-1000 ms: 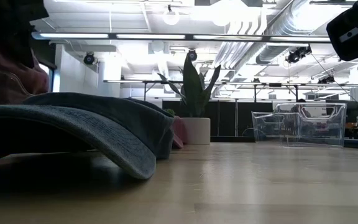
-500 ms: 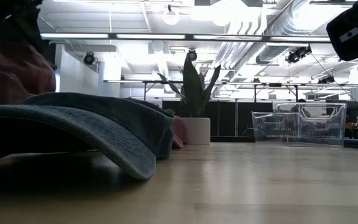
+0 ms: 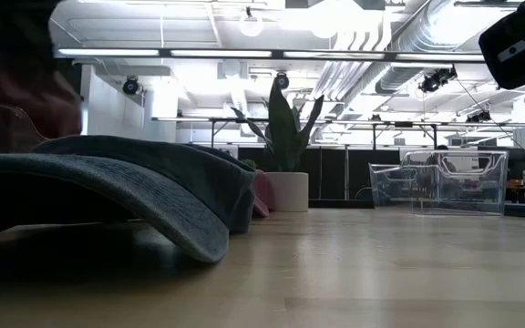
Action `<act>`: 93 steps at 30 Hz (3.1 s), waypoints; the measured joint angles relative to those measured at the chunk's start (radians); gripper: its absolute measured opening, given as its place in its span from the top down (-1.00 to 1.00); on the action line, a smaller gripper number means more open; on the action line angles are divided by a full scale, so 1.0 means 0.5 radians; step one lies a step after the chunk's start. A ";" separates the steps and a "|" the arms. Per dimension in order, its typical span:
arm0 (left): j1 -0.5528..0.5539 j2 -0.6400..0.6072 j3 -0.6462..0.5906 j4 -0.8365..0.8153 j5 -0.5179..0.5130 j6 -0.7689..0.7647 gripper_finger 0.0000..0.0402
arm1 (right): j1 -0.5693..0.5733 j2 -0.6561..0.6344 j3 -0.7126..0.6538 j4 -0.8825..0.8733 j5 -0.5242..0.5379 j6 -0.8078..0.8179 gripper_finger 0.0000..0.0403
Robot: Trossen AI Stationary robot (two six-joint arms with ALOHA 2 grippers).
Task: Pick & Place hat
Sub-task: Put the right red cap into the left transparent bin, then put the middle blue cap into the right transparent bin
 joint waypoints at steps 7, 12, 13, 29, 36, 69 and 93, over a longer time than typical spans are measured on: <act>0.000 0.065 0.000 -0.001 0.297 -0.008 0.43 | 0.000 0.000 0.000 0.000 0.001 0.010 0.40; 0.000 0.042 0.000 -0.037 0.346 -0.001 0.47 | 0.000 0.000 0.000 0.000 0.002 0.015 0.40; 0.000 0.030 0.000 -0.034 0.354 0.000 0.47 | 0.000 0.000 0.000 0.000 0.001 0.015 0.40; 0.000 -0.087 0.000 -0.076 0.429 0.121 -0.03 | 0.000 0.000 0.000 0.000 0.002 0.015 0.40; 0.000 -0.314 0.000 -0.071 0.127 0.080 -0.35 | 0.000 0.000 0.000 0.000 0.006 0.015 0.40; 0.148 0.226 0.746 0.034 -1.133 1.075 -0.37 | -0.001 0.000 0.000 0.002 0.056 0.008 0.40; 1.331 0.295 -0.047 2.272 0.074 2.581 -0.37 | -0.104 0.000 0.000 0.002 -0.098 -0.023 0.40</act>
